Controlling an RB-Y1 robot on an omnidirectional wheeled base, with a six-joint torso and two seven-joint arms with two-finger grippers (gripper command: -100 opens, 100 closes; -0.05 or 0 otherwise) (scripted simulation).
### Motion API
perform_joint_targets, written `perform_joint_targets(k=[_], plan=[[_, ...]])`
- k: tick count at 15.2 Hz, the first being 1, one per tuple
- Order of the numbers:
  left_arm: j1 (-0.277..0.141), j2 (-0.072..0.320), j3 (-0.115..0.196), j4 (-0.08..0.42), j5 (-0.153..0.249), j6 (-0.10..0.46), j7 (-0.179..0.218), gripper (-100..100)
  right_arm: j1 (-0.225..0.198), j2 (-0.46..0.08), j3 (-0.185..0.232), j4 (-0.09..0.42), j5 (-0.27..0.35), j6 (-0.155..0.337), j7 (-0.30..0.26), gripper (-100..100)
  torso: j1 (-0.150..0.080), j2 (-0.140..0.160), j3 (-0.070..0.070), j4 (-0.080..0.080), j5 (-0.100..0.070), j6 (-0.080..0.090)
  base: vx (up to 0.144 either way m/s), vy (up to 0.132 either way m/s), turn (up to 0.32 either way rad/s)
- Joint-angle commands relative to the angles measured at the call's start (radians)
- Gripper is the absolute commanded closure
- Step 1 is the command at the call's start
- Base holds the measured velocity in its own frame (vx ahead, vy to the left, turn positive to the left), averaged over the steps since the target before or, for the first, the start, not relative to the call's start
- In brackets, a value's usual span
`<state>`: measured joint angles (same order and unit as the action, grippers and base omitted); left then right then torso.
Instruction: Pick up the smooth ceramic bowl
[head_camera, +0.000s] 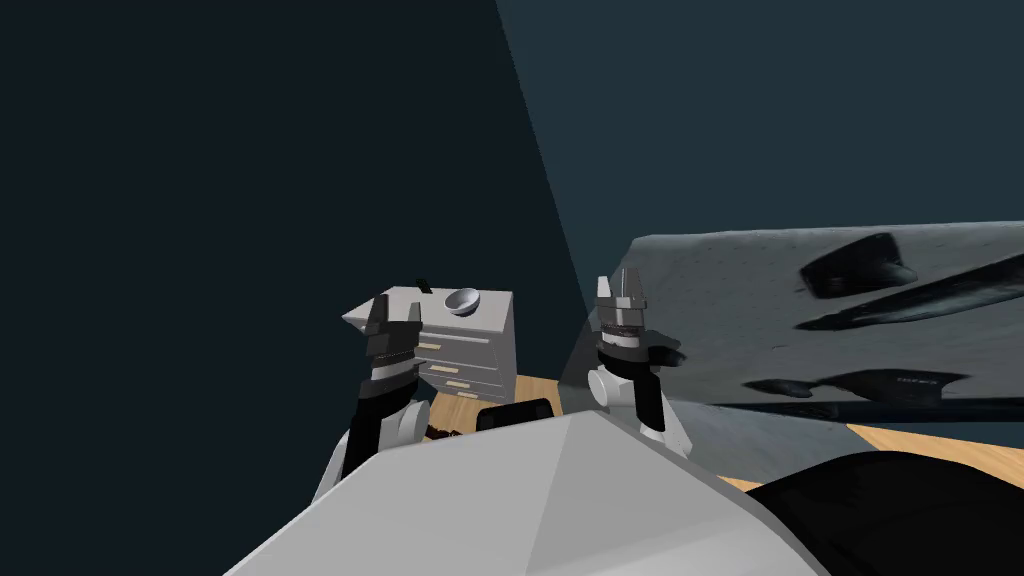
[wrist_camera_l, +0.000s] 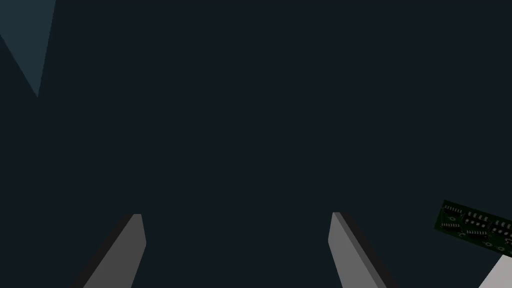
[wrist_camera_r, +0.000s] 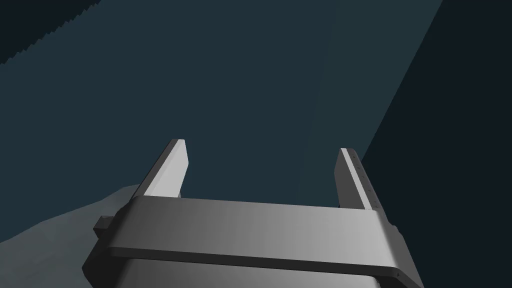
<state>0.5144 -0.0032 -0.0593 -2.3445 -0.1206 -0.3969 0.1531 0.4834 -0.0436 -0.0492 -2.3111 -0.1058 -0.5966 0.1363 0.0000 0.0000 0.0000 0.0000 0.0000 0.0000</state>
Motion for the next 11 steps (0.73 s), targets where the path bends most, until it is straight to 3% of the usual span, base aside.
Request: perform_joint_targets(k=[1,4,5,7,10,11], plan=[[-0.013,0.032,-0.001,0.007,0.004,0.015,0.001,-100,0.000,0.000,0.000,0.000,0.000,0.000,0.000,0,0.000,0.000,0.000,0.000,0.000,0.000,-0.042,0.011,0.036],[-0.066,0.099,-0.007,0.034,0.022,0.075,0.005,-100,0.000,0.000,0.000,0.000,0.000,0.000,0.000,0,0.004,0.006,0.004,0.001,0.001,0.000,-0.118,0.053,0.067],[-0.066,0.099,-0.007,0.034,0.022,0.077,0.005,-100,0.000,0.000,0.000,0.000,0.000,0.000,0.000,0,0.005,0.008,0.004,0.002,0.001,0.000,-0.119,0.048,0.037],[-0.121,0.136,-0.013,0.062,0.040,0.130,0.009,-100,0.000,0.000,0.000,0.000,0.000,0.000,0.000,0,0.003,0.008,0.004,0.002,0.001,0.000,-0.086,0.026,0.062],[-0.153,0.152,-0.016,0.079,0.051,0.180,0.012,-100,0.000,0.000,0.000,0.000,0.000,0.000,0.000,0,0.002,0.005,0.003,0.001,0.001,0.000,-0.056,0.023,0.057],[-0.189,0.167,-0.020,0.097,0.063,0.208,0.015,-100,0.000,0.000,0.000,0.000,0.000,0.000,0.000,0,0.002,0.004,0.002,0.001,0.001,0.000,-0.052,0.025,0.059]])
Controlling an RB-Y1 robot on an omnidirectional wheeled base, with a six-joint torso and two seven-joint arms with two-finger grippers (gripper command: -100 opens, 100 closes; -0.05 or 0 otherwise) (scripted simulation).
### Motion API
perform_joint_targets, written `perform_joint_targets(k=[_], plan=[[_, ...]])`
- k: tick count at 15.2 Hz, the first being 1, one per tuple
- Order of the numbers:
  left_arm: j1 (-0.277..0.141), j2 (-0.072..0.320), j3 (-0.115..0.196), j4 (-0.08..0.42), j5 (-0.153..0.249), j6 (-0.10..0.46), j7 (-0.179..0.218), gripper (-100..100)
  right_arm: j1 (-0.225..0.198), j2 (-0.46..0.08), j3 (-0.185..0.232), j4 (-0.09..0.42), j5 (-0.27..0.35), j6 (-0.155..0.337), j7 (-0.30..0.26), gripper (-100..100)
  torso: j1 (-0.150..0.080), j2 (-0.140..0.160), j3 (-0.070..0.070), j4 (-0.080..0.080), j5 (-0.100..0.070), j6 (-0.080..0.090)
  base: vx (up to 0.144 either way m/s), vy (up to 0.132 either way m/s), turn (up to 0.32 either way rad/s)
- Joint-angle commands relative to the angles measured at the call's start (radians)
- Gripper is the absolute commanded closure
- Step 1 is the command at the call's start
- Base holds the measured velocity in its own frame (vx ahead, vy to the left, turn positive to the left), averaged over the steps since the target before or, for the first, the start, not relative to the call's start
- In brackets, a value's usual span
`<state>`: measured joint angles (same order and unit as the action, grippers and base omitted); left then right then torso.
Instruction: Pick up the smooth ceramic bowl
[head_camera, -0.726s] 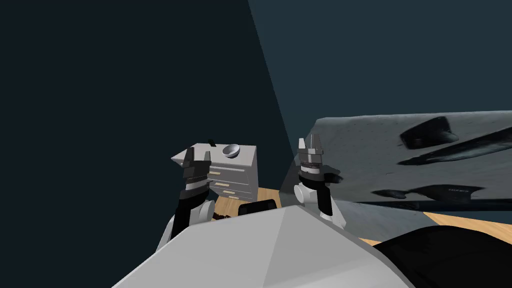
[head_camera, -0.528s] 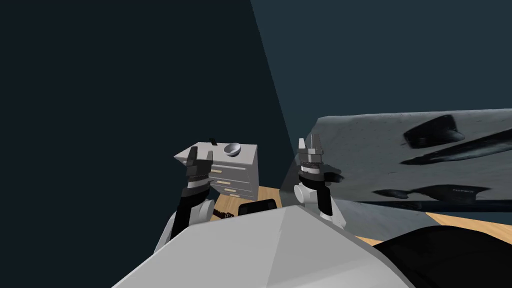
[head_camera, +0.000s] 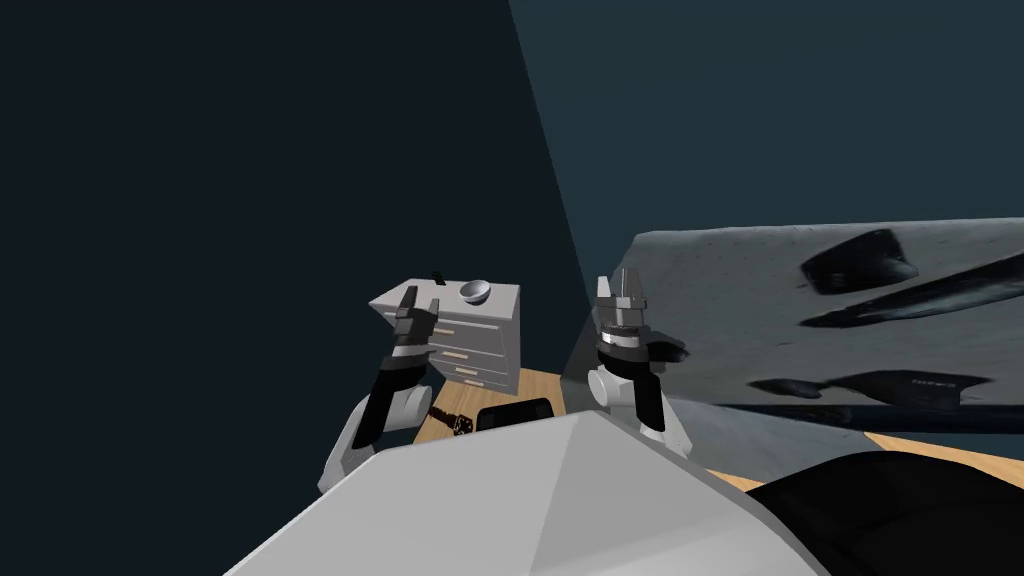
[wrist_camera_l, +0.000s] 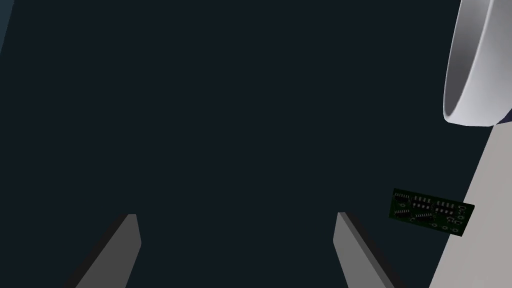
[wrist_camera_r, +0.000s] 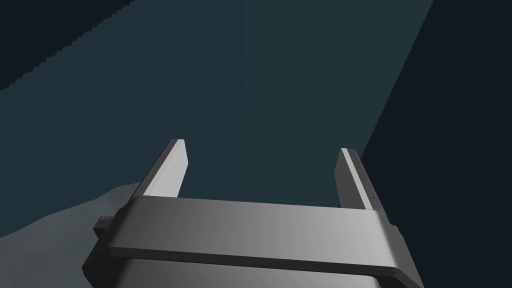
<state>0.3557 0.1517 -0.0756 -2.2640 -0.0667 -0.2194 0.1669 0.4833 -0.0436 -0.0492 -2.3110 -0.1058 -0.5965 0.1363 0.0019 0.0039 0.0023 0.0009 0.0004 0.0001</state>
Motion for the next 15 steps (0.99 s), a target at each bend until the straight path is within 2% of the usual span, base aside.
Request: perform_joint_targets(k=[1,2,4,5,6,7,9,10,12,13,15], plan=[[-0.030,0.012,-0.003,0.017,0.010,0.045,0.001,-100,0.000,0.000,0.000,0.000,0.000,0.000,0.000,0,0.000,0.000,0.000,0.000,0.000,0.000,-0.048,0.025,0.043],[-0.064,0.024,-0.008,0.037,0.023,0.070,0.004,-100,0.000,0.000,0.000,0.000,0.000,0.000,0.000,0,0.000,0.000,0.000,0.000,0.000,0.000,-0.048,0.026,0.066],[-0.069,0.024,-0.008,0.037,0.023,0.091,0.004,-100,0.000,0.000,0.000,0.000,0.000,0.000,0.000,0,0.000,-0.001,0.000,0.000,0.000,0.000,-0.032,0.017,0.031],[-0.110,0.035,-0.012,0.058,0.036,0.123,0.007,-100,0.000,0.000,0.000,0.000,0.000,0.000,0.000,0,-0.001,-0.002,-0.001,0.000,0.000,0.000,-0.023,0.019,0.052],[-0.110,0.035,-0.012,0.058,0.036,0.141,0.007,-100,0.000,0.000,0.000,0.000,0.000,0.000,0.000,0,-0.001,-0.002,-0.001,0.000,0.000,0.000,-0.025,0.020,0.056],[-0.154,0.045,-0.017,0.081,0.051,0.167,0.011,-100,0.000,0.000,0.000,0.000,0.000,0.000,0.000,0,0.000,-0.002,-0.001,-0.001,0.000,0.000,-0.035,0.027,0.090],[-0.154,0.045,-0.017,0.081,0.051,0.194,0.011,-100,0.000,0.000,0.000,0.000,0.000,0.000,0.000,0,0.000,-0.002,-0.001,0.000,0.000,0.000,-0.029,0.023,0.036],[-0.200,0.053,-0.022,0.105,0.067,0.224,0.014,-100,0.000,0.000,0.000,0.000,0.000,0.000,0.000,0,0.000,-0.002,-0.001,0.000,0.000,0.000,-0.025,0.022,0.050],[-0.200,0.053,-0.022,0.105,0.067,0.250,0.014,-100,0.000,0.000,0.000,0.000,0.000,0.000,0.000,0,-0.001,-0.002,-0.001,-0.001,0.000,0.000,-0.022,0.016,0.036],[-0.242,0.059,-0.027,0.130,0.083,0.280,0.018,-100,0.000,0.000,0.000,0.000,0.000,0.000,0.000,0,-0.001,-0.002,-0.001,-0.001,0.000,0.000,-0.025,0.018,0.067],[-0.248,0.059,-0.027,0.130,0.083,0.308,0.018,-100,0.000,0.000,0.000,0.000,0.000,0.000,0.000,0,-0.001,-0.003,-0.001,-0.001,0.000,0.000,-0.021,0.017,0.039]])
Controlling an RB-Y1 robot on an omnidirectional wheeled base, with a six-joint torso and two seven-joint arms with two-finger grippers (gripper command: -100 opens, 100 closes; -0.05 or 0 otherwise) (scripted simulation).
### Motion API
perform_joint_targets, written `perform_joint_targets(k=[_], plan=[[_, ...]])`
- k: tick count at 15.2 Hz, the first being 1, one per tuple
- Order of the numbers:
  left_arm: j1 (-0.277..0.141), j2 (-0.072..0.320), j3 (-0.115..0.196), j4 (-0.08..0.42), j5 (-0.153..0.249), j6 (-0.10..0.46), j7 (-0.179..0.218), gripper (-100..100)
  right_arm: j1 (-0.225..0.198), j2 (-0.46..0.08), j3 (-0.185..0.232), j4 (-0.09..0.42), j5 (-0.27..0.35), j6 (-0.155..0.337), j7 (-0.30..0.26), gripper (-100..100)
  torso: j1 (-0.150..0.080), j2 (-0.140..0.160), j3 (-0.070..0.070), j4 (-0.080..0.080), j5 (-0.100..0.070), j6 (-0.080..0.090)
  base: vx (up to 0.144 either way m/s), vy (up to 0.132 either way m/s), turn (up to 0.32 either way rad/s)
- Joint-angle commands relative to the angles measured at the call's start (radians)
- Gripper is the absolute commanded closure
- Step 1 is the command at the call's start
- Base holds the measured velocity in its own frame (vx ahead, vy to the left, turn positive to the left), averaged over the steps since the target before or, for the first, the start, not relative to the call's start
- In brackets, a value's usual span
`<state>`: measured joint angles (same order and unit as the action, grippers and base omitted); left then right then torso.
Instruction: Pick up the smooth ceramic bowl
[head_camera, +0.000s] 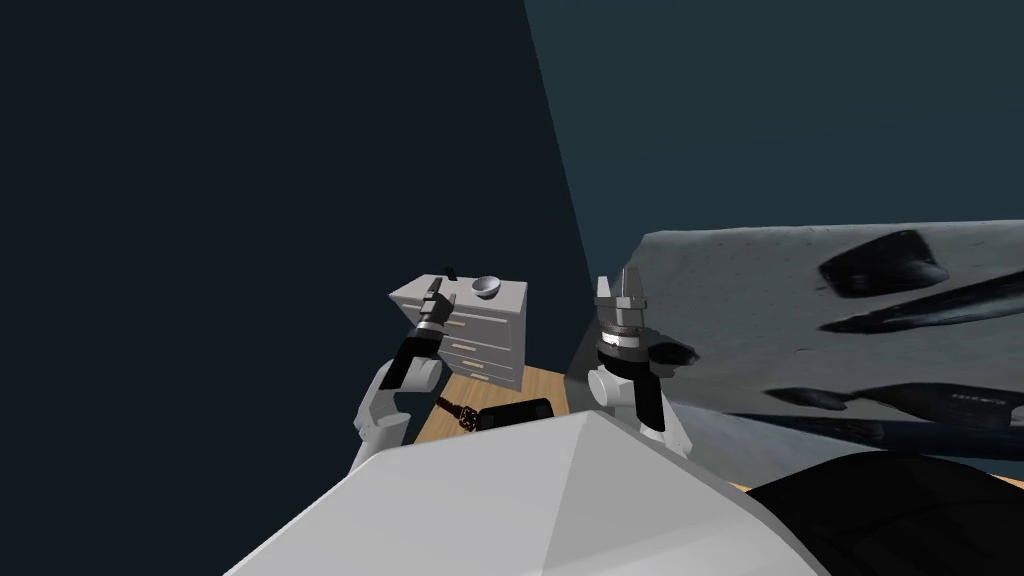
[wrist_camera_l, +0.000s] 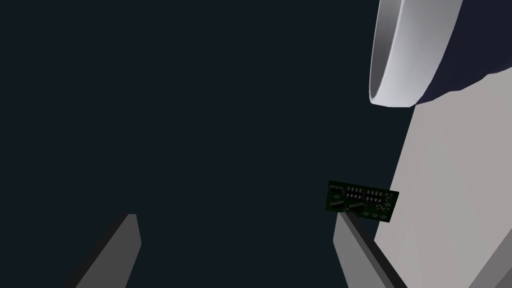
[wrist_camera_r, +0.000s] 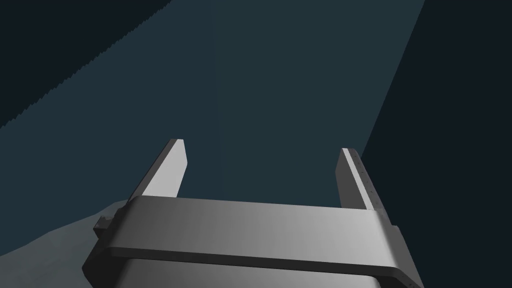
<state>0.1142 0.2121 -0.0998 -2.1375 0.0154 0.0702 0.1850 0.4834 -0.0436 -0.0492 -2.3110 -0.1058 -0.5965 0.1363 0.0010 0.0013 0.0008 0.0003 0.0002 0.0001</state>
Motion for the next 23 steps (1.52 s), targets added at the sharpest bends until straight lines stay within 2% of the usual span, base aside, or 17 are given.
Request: perform_joint_targets(k=[1,3,4,6,7,8,10,11,14,15,17,18,19,21,22,23], plan=[[-0.050,0.004,-0.008,0.029,0.018,0.050,0.003,-100,0.000,0.000,0.000,0.000,0.000,0.000,0.000,0,0.000,0.000,0.000,0.000,0.000,0.000,-0.019,0.018,0.069],[-0.056,0.004,-0.008,0.029,0.018,0.080,0.003,-100,0.000,0.000,0.000,0.000,0.000,0.000,0.000,0,0.000,0.000,0.000,0.000,0.000,0.000,-0.019,0.014,0.034],[-0.094,0.008,-0.013,0.056,0.036,0.107,0.007,-100,0.000,0.000,0.000,0.000,0.000,0.000,0.000,0,0.000,0.000,0.000,0.000,0.000,0.000,-0.020,0.017,0.057],[-0.107,0.008,-0.013,0.056,0.036,0.144,0.007,-100,0.000,0.000,0.000,0.000,0.000,0.000,0.000,0,0.000,0.000,0.000,0.000,0.000,0.000,-0.020,0.017,0.043],[-0.146,0.011,-0.019,0.084,0.054,0.172,0.011,-100,0.000,0.000,0.000,0.000,0.000,0.000,0.000,0,0.000,0.000,0.000,0.000,0.000,0.000,-0.018,0.018,0.067],[-0.160,0.011,-0.019,0.084,0.054,0.192,0.011,-100,0.000,0.000,0.000,0.000,0.000,0.000,0.000,0,0.000,0.000,0.000,0.000,0.000,0.000,-0.018,0.018,0.064],[-0.160,0.011,-0.019,0.084,0.054,0.209,0.011,-100,0.000,0.000,0.000,0.000,0.000,0.000,0.000,0,0.000,0.000,0.000,0.000,0.000,0.000,-0.009,0.010,0.005],[-0.202,0.013,-0.025,0.112,0.072,0.245,0.015,-100,0.000,0.000,0.000,0.000,0.000,0.000,0.000,0,-0.001,-0.001,0.000,0.000,0.000,0.000,-0.010,0.011,0.065],[-0.214,0.013,-0.025,0.112,0.072,0.277,0.015,-100,0.000,0.000,0.000,0.000,0.000,0.000,0.000,0,-0.001,-0.001,0.000,0.000,0.000,0.000,-0.009,0.011,0.028],[-0.260,0.013,-0.031,0.140,0.091,0.312,0.020,-100,0.000,0.000,0.000,0.000,0.000,0.000,0.000,0,-0.001,-0.001,0.000,0.000,0.000,0.000,-0.007,0.013,0.054],[-0.268,0.013,-0.031,0.140,0.091,0.346,0.020,-100,0.000,0.000,0.000,0.000,0.000,0.000,0.000,0,0.000,-0.001,-0.001,0.000,0.000,0.000,-0.010,0.013,0.047],[-0.308,0.013,-0.037,0.169,0.110,0.372,0.024,-100,0.000,0.000,0.000,0.000,0.000,0.000,0.000,0,-0.001,-0.001,-0.001,0.000,0.000,0.000,-0.011,0.015,0.059],[-0.323,0.013,-0.037,0.169,0.110,0.391,0.024,-100,0.000,0.000,0.000,0.000,0.000,0.000,0.000,0,0.000,-0.001,-0.001,0.000,0.000,0.000,-0.012,0.017,0.067],[-0.323,0.013,-0.037,0.169,0.110,0.417,0.024,-100,0.000,0.000,0.000,0.000,0.000,0.000,0.000,0,0.000,-0.001,-0.001,0.000,0.000,0.000,-0.006,0.009,0.009],[-0.367,0.012,-0.043,0.199,0.129,0.449,0.028,-100,0.000,0.000,0.000,0.000,0.000,0.000,0.000,0,-0.001,-0.001,-0.001,0.000,0.000,0.000,-0.006,0.008,0.060],[-0.379,0.012,-0.043,0.199,0.129,0.467,0.028,-100,0.000,0.000,0.000,0.000,0.000,0.000,0.000,0,-0.001,-0.001,-0.001,0.000,0.000,0.000,-0.006,0.012,0.074]])
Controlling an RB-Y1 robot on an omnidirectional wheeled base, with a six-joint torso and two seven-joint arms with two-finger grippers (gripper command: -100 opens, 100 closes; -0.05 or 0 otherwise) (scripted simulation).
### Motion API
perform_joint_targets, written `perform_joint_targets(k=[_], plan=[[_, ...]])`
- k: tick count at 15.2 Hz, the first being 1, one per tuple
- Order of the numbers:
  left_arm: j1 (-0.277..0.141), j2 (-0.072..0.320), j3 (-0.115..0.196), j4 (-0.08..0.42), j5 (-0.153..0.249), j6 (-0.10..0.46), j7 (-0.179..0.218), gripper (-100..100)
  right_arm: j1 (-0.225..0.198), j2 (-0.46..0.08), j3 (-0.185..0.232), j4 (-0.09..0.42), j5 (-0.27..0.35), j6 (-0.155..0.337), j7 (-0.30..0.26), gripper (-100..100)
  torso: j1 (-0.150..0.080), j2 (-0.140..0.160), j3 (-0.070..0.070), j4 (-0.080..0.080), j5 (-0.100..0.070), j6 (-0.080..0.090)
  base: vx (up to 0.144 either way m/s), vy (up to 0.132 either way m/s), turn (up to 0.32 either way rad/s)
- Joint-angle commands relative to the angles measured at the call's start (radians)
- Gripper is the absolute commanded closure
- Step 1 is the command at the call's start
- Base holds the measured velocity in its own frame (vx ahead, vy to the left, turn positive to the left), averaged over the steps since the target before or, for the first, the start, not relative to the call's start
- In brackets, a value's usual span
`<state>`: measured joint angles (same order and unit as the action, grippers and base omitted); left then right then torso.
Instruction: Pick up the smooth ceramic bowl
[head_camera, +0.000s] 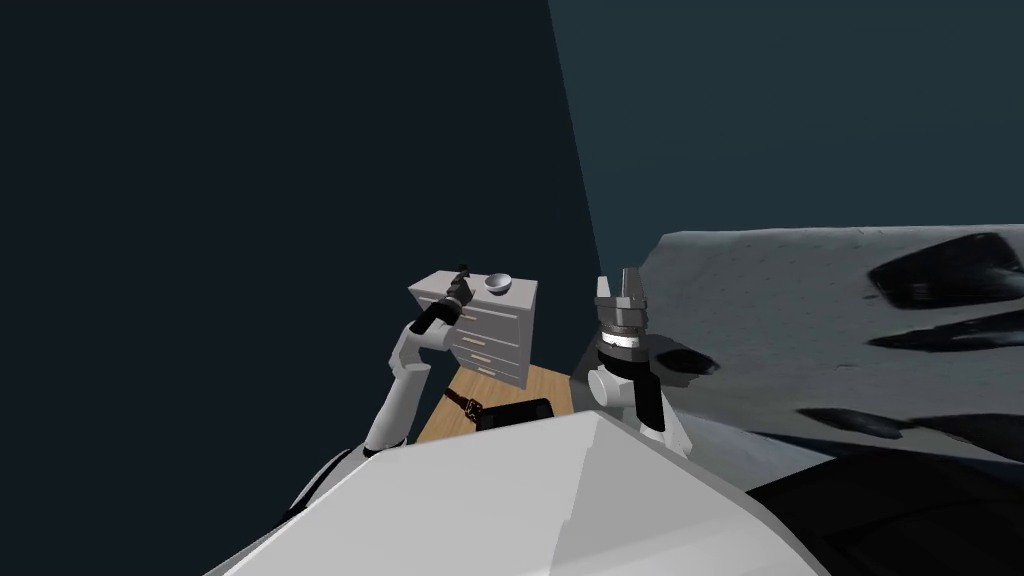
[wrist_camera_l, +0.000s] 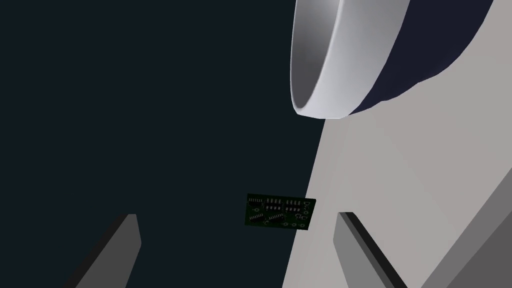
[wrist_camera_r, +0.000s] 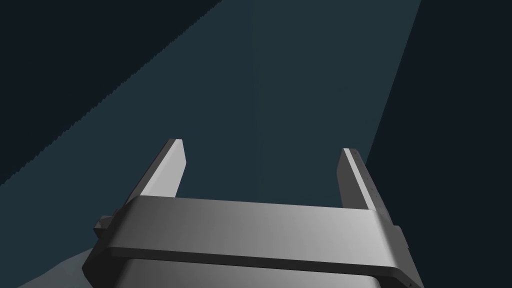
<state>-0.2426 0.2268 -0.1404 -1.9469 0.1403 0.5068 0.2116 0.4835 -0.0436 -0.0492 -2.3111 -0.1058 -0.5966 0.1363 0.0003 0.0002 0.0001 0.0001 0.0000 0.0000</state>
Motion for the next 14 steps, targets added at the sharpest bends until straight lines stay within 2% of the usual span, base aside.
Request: perform_joint_targets(k=[1,2,3,5,6,7,9,10,13,14], plan=[[-0.022,-0.003,-0.003,0.008,0.004,0.050,0.001,-100,0.000,0.000,0.000,0.000,0.000,0.000,0.000,0,0.000,0.000,0.000,0.000,0.000,0.000,-0.004,0.009,0.022],[-0.022,-0.003,-0.003,0.008,0.004,0.052,0.001,-100,0.000,0.000,0.000,0.000,0.000,0.000,0.000,0,0.000,0.000,0.000,0.000,0.000,0.000,-0.003,0.005,-0.008],[-0.068,-0.005,-0.009,0.038,0.024,0.087,0.005,-100,0.000,0.000,0.000,0.000,0.000,0.000,0.000,0,0.000,0.000,0.000,0.000,0.000,0.000,-0.005,0.009,0.044],[-0.078,-0.005,-0.009,0.038,0.024,0.125,0.005,-100,0.000,0.000,0.000,0.000,0.000,0.000,0.000,0,0.000,0.000,0.000,0.000,0.000,0.000,-0.003,0.009,0.045],[-0.119,-0.008,-0.015,0.067,0.043,0.150,0.010,-100,0.000,0.000,0.000,0.000,0.000,0.000,0.000,0,0.000,0.000,0.000,0.000,0.000,0.000,-0.005,0.012,0.075],[-0.134,-0.008,-0.015,0.067,0.043,0.169,0.010,-100,0.000,0.000,0.000,0.000,0.000,0.000,0.000,0,0.000,0.000,0.000,0.000,0.000,0.000,-0.004,0.012,0.065],[-0.134,-0.008,-0.015,0.067,0.043,0.199,0.010,-100,0.000,0.000,0.000,0.000,0.000,0.000,0.000,0,0.000,0.000,0.000,0.000,0.000,0.000,-0.001,0.007,0.005],[-0.178,-0.011,-0.021,0.097,0.062,0.228,0.014,-100,0.000,0.000,0.000,0.000,0.000,0.000,0.000,0,0.000,0.000,0.000,0.000,0.000,0.000,0.000,0.007,0.052],[-0.189,-0.011,-0.021,0.097,0.062,0.273,0.014,-100,0.000,0.000,0.000,0.000,0.000,0.000,0.000,0,0.000,0.000,0.000,0.000,0.000,0.000,0.001,0.005,0.029],[-0.235,-0.016,-0.028,0.126,0.081,0.305,0.018,-100,0.000,0.000,0.000,0.000,0.000,0.000,0.000,0,0.000,0.000,0.000,0.000,0.000,0.000,0.000,0.006,0.061]])
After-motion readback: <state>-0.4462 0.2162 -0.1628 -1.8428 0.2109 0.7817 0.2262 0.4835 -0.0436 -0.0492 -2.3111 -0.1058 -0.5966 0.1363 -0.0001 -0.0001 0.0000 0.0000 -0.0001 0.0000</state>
